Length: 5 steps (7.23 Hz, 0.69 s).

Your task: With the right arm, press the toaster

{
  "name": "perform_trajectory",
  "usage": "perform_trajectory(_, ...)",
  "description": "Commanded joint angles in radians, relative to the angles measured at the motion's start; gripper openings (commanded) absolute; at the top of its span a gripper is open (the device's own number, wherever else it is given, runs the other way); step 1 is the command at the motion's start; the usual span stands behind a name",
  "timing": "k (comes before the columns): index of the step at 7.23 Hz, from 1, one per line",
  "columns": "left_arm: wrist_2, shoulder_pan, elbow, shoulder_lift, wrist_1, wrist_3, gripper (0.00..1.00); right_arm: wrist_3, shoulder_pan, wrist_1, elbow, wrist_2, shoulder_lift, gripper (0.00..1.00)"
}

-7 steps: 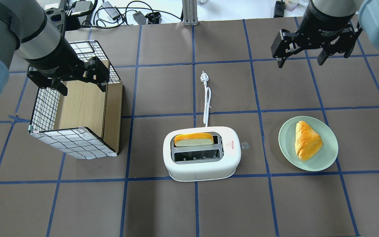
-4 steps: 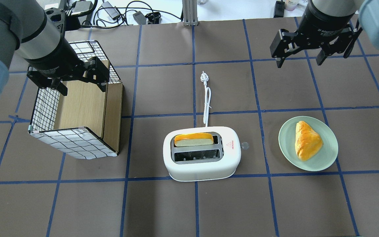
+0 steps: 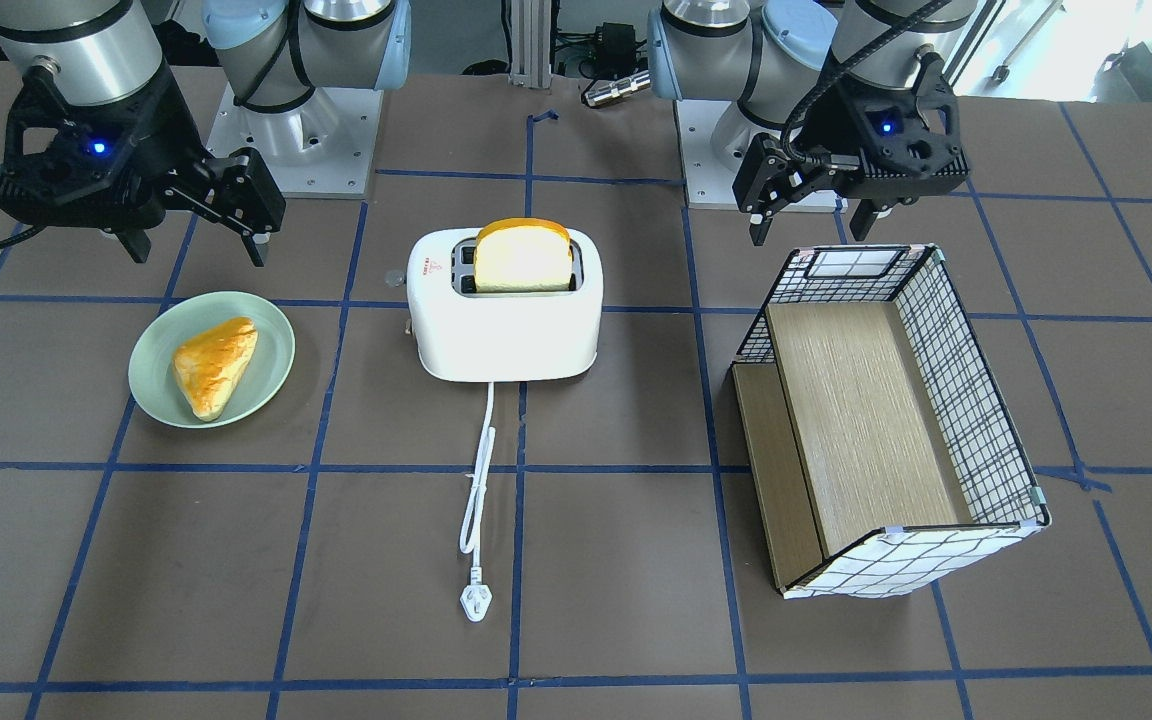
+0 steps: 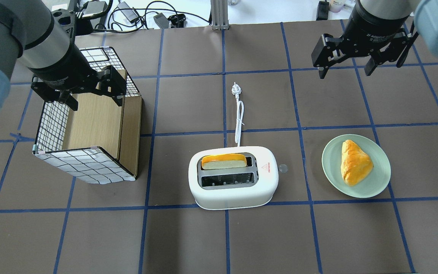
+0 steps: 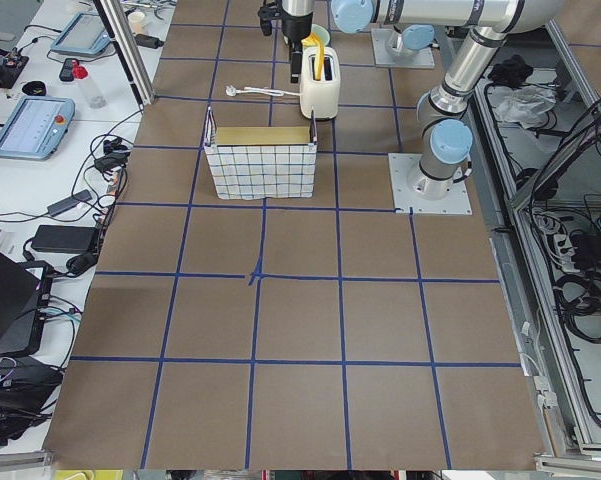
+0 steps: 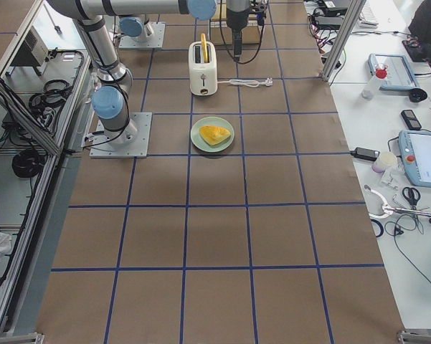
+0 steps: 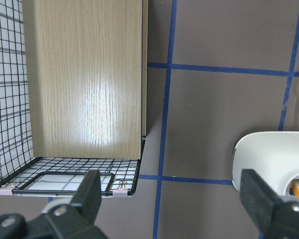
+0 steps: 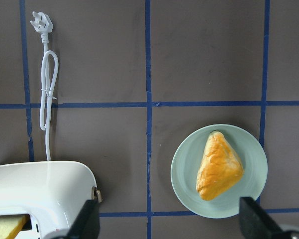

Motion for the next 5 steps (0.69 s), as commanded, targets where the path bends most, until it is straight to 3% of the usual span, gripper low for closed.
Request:
perform_trajectory(1,0.000,0.000,0.000,0.001,-0.002,0.000,1.00,0.006,-0.001,0.109,0.001,0.094,0.008,1.00)
perform_trajectory(3,0.000,0.000,-0.002,0.001,0.000,0.000,1.00,0.007,-0.001,0.201,0.042,0.162,0.008,1.00)
perform_trajectory(5,-0.002,0.000,0.000,0.001,0.000,0.002,1.00,0.029,-0.001,0.167,0.126,0.170,-0.028,0.92)
